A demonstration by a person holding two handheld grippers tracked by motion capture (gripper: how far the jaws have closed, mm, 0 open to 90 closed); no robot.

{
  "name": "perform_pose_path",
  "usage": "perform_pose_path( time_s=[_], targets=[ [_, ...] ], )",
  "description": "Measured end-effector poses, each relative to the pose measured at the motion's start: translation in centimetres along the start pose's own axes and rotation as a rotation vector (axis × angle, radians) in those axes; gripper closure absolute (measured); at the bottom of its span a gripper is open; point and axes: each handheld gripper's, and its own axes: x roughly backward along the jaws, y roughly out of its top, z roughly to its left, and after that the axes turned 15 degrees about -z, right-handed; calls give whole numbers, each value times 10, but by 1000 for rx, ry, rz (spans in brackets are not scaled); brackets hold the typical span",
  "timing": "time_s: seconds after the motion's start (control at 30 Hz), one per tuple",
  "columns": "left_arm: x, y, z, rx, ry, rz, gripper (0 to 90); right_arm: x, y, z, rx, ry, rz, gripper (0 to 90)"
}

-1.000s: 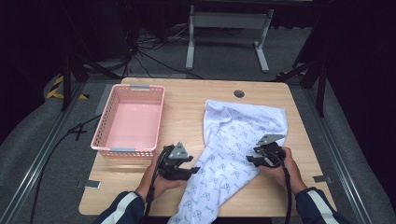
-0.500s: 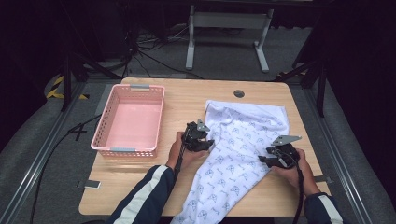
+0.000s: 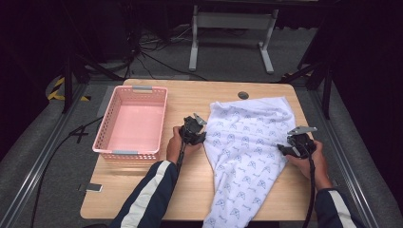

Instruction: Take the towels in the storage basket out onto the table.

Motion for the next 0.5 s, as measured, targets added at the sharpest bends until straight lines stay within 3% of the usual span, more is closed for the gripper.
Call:
perform_pose_path(
  time_s=[0.07, 0.1, 0.13, 0.17, 0.23, 0.27, 0.3, 0.33, 0.37, 0.4, 0.43, 0.47, 0.5],
  targets=[
    [1, 1, -3, 6, -10, -8, 555, -8, 5, -1, 24, -53, 1, 427],
    [4, 2, -6, 3, -46, -24, 555, -8, 5, -1, 24, -53, 1, 427],
    [14, 3, -17, -37, -117, -59, 531, -7, 7, 2, 27, -60, -1, 441],
    [14, 3, -17, -37, -117, -59, 526, -3, 7, 4, 16, -44, 0, 442],
    [29, 1, -30, -64, -197, -80, 527, 3, 7, 5, 5, -25, -21, 436],
    [37, -2, -39, -90, -232, -74, 535, 13, 7, 8, 5, -3, -55, 444],
    [41, -4, -43, -107, -255, -63, 537, 25, 7, 13, 9, 52, -74, 447],
    [46, -9, -49, -125, -276, -62, 534, 32, 6, 18, -3, 76, -75, 438],
    [48, -11, -52, -135, -289, -54, 543, 47, 0, 36, 4, 173, -91, 432],
    [50, -15, -55, -114, -318, -47, 543, 47, 0, 36, 4, 173, -91, 432],
    [50, -19, -57, -117, -335, -53, 543, 54, -5, 48, 14, 228, -80, 428],
    [48, -25, -64, -141, -353, -19, 536, 65, -14, 73, 48, 322, -80, 420],
    [48, -25, -64, -141, -353, -19, 535, 65, -14, 73, 48, 322, -80, 420]
  ],
)
